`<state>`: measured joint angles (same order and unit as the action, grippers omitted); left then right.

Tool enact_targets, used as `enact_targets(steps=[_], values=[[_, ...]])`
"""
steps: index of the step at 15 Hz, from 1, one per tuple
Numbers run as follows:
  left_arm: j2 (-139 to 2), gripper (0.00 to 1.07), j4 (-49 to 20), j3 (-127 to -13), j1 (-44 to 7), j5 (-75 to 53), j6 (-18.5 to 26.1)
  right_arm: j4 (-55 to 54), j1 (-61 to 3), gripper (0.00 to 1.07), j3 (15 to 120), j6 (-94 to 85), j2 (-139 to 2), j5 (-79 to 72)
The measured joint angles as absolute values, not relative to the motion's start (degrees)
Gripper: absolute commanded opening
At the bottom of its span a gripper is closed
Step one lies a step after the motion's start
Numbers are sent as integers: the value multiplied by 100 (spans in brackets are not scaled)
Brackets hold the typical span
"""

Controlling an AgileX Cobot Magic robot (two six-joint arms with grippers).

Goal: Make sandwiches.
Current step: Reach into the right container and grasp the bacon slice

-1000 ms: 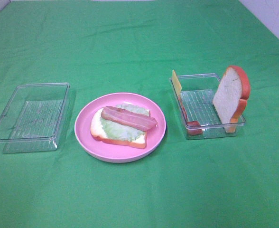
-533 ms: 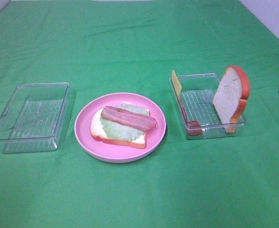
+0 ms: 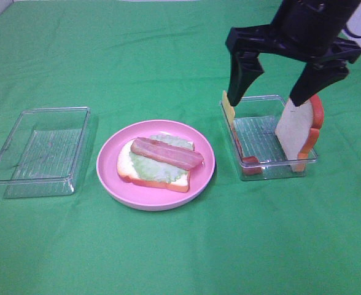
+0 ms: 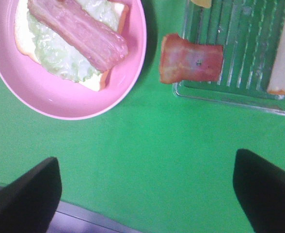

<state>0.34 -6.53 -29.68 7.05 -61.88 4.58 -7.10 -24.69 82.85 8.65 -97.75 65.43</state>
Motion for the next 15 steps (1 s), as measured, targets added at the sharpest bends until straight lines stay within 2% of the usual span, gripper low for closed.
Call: enact_targets(steps=[6, 15], values=[[34, 98, -653, -2968, 705, -6188, 458, -470, -2538, 92, 9127, 1008, -11282, 6371], [34, 98, -653, -2968, 705, -6182, 458, -281, -2538, 92, 9133, 1008, -12044, 6085]])
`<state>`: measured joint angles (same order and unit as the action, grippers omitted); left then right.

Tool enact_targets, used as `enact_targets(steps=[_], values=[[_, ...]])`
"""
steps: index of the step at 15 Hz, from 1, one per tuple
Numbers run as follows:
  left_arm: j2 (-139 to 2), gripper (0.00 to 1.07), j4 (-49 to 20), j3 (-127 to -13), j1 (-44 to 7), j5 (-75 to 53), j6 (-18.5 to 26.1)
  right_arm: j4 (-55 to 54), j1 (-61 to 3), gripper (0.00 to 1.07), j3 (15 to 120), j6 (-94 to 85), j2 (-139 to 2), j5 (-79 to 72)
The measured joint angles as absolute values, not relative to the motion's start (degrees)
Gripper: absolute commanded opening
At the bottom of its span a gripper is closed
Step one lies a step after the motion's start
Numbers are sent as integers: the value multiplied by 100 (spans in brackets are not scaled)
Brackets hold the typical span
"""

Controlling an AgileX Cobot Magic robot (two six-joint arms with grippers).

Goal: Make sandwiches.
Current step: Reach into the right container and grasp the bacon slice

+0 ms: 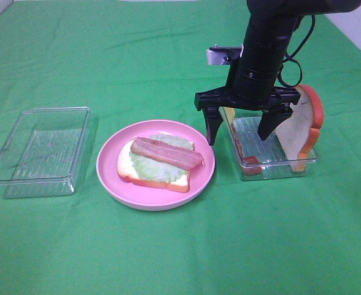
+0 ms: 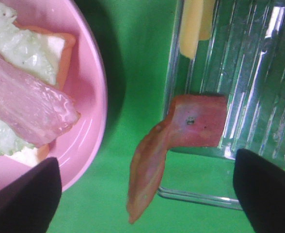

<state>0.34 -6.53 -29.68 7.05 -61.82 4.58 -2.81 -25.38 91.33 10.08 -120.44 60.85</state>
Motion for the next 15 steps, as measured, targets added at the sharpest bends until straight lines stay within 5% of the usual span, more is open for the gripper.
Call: enact_targets(steps=[4, 8, 15], values=[[34, 98, -653, -2968, 705, -6182, 458, -281, -2538, 89, 9133, 968, -12221, 6056], [34, 98, -653, -2968, 705, -6182, 458, -281, -2538, 56, 9133, 968, -12278, 6062], [34, 98, -653, -2968, 705, -6182, 458, -281, -2538, 52, 9133, 968, -12278, 5982]])
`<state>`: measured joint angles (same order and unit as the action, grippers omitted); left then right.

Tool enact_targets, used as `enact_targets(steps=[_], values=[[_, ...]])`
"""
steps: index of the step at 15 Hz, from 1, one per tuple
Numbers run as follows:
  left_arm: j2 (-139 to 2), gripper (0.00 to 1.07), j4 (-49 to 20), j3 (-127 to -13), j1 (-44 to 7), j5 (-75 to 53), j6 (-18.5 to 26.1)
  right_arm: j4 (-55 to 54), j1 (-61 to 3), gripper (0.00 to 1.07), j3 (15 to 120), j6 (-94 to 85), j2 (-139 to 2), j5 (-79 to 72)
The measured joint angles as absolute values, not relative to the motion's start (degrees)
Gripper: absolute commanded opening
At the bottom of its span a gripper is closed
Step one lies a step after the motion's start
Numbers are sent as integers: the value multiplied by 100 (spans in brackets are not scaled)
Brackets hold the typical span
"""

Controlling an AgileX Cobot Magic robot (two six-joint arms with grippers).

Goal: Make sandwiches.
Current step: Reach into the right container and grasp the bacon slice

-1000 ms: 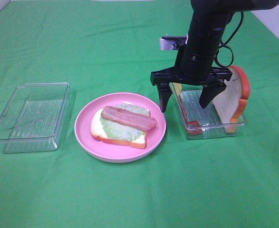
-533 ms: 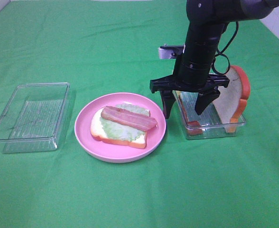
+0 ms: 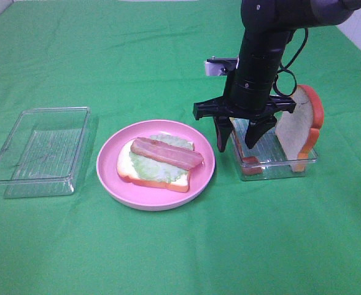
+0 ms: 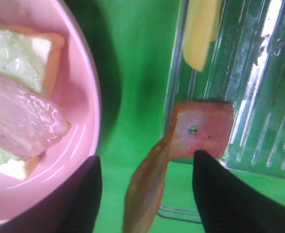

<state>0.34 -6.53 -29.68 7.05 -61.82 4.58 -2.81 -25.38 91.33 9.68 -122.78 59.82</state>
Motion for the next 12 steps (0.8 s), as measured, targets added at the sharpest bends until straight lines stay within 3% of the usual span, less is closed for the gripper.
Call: enact_targets(steps=[1, 5, 8, 12], values=[[34, 98, -653, -2968, 705, -6182, 458, -281, -2538, 49, 9133, 968, -12278, 5993], [34, 98, -653, -2968, 705, -6182, 458, -281, -2538, 16, 9133, 968, -12278, 6085], [34, 98, -653, -2968, 705, -6182, 458, -281, -2538, 1, 9133, 968, -12278, 6091], [34, 98, -653, -2968, 705, -6182, 458, -264, -2538, 0, 9133, 968, -12278, 6102]])
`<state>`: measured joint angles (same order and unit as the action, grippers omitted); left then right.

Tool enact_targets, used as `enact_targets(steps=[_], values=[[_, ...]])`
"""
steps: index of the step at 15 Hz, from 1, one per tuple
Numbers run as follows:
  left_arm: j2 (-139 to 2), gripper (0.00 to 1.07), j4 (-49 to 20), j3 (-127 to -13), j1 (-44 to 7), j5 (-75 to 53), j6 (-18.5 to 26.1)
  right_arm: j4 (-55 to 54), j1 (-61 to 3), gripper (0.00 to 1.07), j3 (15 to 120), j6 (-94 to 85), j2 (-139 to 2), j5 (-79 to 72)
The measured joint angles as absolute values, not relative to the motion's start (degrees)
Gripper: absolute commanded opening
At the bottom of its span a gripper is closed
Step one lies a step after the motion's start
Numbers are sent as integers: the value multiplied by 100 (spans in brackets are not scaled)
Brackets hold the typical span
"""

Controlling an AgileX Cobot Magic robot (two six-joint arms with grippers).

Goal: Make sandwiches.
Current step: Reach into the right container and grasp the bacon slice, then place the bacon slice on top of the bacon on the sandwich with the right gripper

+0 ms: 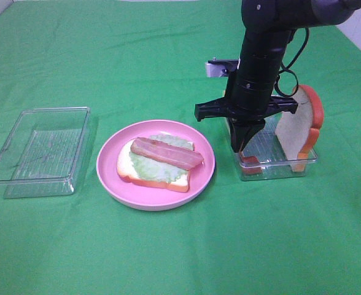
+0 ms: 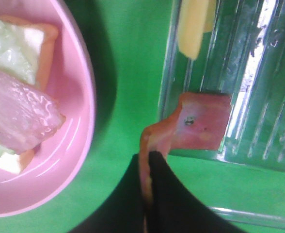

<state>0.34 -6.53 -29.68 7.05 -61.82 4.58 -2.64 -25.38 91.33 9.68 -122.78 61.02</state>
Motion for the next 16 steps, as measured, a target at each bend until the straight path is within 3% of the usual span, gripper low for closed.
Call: enact_targets(steps=[10, 14, 16], values=[[34, 98, -653, -2968, 705, -6182, 458, -481, -2538, 0, 9133, 1008, -11333, 6262], [34, 98, -653, -2968, 705, -6182, 458, -1593, -2538, 0, 9133, 556, -10817, 6194], [34, 98, -653, -2968, 705, -6182, 458, -2853, -2561, 0, 9133, -201, -10795, 5982]])
